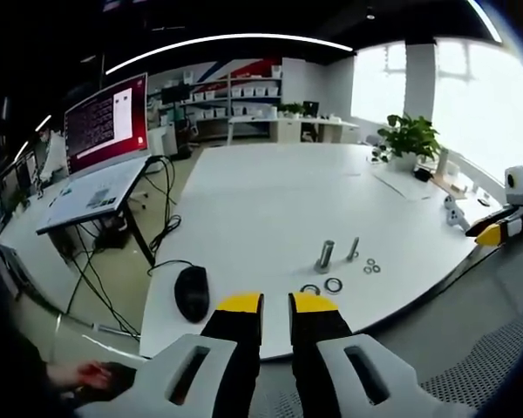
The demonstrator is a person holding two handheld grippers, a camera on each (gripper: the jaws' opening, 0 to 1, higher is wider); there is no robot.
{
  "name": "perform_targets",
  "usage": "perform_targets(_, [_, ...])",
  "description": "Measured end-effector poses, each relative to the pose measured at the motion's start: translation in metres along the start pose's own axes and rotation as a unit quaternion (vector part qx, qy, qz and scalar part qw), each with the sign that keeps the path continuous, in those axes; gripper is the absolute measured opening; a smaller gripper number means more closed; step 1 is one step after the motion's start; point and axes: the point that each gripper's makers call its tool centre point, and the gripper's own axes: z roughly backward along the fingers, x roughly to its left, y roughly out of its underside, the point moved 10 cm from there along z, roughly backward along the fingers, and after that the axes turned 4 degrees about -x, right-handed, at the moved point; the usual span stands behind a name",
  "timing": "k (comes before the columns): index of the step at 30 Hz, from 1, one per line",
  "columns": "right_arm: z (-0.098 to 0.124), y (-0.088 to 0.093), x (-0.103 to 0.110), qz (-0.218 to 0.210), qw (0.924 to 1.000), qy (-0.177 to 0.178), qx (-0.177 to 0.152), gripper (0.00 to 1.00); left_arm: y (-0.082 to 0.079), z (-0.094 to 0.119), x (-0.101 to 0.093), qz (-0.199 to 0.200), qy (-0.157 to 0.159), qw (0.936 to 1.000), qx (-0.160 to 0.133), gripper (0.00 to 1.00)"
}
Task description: Place the washer onto the threaded stud by aligning its center hole with the stud, sliding it down to the base, and recovering from edge contact or off-axis alignment until the washer reaches the visible bottom stop.
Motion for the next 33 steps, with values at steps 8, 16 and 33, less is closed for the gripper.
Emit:
perform_targets(8, [-0.015, -0.022, -0.005, 0.042, 0.9979, -0.041, 0.028, 0.30, 0.000, 0.000, -0.001, -0.003, 0.001, 1.0000, 0.004, 0.09])
perform_targets(16, [-0.035, -0.034, -0.005, 0.064, 0.9953, -0.062, 0.039, 0.31, 0.001, 0.001, 0.000, 0.003, -0.003, 1.0000, 0.001, 0.09])
perform_targets(33, [-0.075, -0.065, -0.014, 0.150, 0.9836, -0.085, 0.052, 0.32, 0.001, 0.002, 0.000, 0.009, -0.008, 0.9999, 0.003, 0.09])
